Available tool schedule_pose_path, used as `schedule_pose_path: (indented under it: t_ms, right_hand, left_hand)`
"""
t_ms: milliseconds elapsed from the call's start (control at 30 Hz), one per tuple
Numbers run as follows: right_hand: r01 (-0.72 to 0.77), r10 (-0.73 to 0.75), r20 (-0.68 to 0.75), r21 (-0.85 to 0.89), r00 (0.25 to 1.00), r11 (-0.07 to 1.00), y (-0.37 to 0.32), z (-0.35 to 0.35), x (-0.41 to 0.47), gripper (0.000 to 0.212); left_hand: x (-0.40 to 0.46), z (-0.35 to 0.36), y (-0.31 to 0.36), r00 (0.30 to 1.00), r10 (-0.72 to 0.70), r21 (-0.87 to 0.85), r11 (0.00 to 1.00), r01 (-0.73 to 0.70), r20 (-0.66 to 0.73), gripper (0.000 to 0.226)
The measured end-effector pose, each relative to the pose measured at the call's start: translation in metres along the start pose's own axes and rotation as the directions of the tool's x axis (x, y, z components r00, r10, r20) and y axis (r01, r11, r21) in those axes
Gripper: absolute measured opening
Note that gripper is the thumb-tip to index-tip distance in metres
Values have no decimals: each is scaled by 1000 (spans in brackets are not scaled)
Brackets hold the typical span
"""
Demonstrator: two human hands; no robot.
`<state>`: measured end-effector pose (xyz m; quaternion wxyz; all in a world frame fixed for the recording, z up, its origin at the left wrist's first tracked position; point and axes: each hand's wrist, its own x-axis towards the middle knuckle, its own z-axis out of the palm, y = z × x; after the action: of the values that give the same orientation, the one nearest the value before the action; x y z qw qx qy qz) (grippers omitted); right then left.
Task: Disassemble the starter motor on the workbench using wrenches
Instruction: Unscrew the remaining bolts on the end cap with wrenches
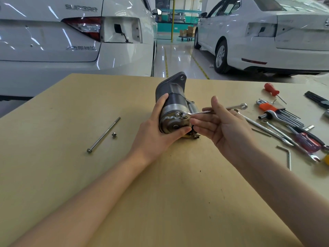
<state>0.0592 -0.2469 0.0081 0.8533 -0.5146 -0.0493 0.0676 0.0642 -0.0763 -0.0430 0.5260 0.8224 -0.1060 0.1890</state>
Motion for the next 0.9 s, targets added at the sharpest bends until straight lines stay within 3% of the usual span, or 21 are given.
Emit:
schedule_pose_path:
  t_ms: [367, 500, 600, 700, 800, 900]
  right_hand:
    - [-20, 36, -67, 216, 997, 976, 14, 4, -4, 33]
    - [29, -22, -68, 110, 997, 993, 13, 4, -5, 31]
    - [141, -147, -34, -142, 989, 980, 2, 9, -4, 27]
    - [292, -293, 83, -520, 952, 803, -16, 22, 4, 22]
    - [408, -333, 266, -765, 905, 498, -27, 42, 10, 18]
    - [486, -290, 435, -864, 852, 132, -28, 62, 13, 29]
  left_hand:
    - [0, 0, 1, 1000, -6, -4, 1000, 6, -1, 94]
    - [0, 0, 2, 1000, -5, -10, 1000, 5, -1, 95]
    - [-1, 0, 2, 1000, -25, -18, 1000, 25, -8, 93]
    - [-1, 1, 2, 999, -43, -34, 999, 42, -13, 92]
    - [-1, 0, 2, 999, -46, -12, 999, 46, -13, 93]
    - [0, -1, 3, 999, -45, 3, 999, 45, -11, 89]
